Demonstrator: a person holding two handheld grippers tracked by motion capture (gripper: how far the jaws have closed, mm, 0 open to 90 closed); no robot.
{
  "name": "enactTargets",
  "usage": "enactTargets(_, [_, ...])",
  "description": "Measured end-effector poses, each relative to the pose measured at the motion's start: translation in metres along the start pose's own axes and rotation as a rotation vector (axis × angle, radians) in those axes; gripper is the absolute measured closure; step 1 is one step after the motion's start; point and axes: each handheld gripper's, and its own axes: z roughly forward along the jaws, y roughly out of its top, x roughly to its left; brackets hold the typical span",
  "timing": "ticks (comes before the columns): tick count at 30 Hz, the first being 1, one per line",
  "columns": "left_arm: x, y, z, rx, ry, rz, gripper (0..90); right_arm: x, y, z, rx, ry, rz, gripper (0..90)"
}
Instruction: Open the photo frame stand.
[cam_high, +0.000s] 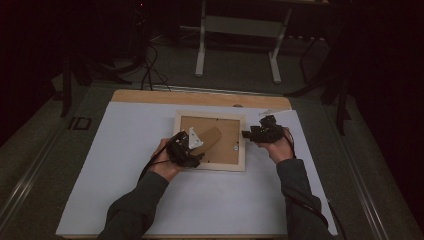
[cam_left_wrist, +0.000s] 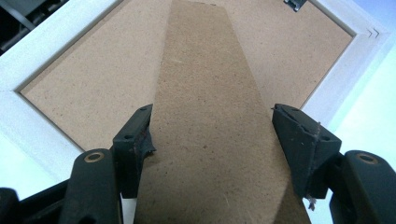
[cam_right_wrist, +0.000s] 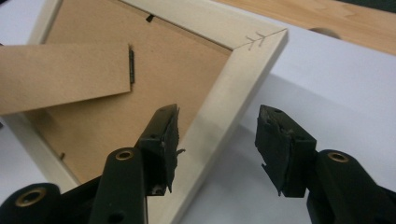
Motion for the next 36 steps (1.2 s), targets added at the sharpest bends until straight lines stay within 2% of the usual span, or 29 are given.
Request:
enactTargets(6, [-0.003, -0.001, -0.002, -0.013, 0.017, 0.013, 35.8, 0.000, 0.003, 0.005, 0.014, 0.004, 0.003, 47.2])
enactTargets(7, [-0.006, -0.003, -0.003, -0.023, 0.031, 0.025, 35.8, 0.000, 0.004, 0.007, 0.022, 0.004, 0.009, 45.3])
enactTargets(14, [-0.011, -0.004, -0.007, -0.051, 0.059, 0.064, 35.7, -0.003, 0.007, 0.013, 0.034, 0.048, 0.032, 40.4])
enactTargets(18, [-0.014, -0.005, -0.008, -0.064, 0.071, 0.077, 35.6, -0.003, 0.009, 0.014, 0.041, 0.049, 0.034, 40.2])
enactTargets(21, [-0.018, -0.005, -0.010, -0.089, 0.091, 0.110, 35.6, -0.006, 0.009, 0.015, 0.047, 0.093, 0.051, 40.3])
enactTargets(23, [-0.021, -0.005, -0.012, -0.104, 0.106, 0.140, 35.6, -0.006, 0.009, 0.016, 0.051, 0.107, 0.048, 40.3])
enactTargets(24, [-0.021, -0.006, -0.013, -0.109, 0.108, 0.141, 35.6, -0.006, 0.010, 0.017, 0.049, 0.132, 0.048, 39.8])
enactTargets(31, [-0.017, -0.010, -0.013, -0.134, 0.082, 0.139, 35.6, -0.007, 0.009, 0.014, 0.044, 0.146, 0.065, 43.7])
enactTargets(32, [-0.016, -0.011, -0.013, -0.139, 0.076, 0.139, 35.6, -0.011, 0.006, 0.011, 0.026, 0.176, 0.087, 47.6])
enactTargets(36, [-0.015, -0.011, -0.014, -0.145, 0.054, 0.136, 35.5, -0.014, 0.003, 0.007, 0.016, 0.206, 0.097, 51.1])
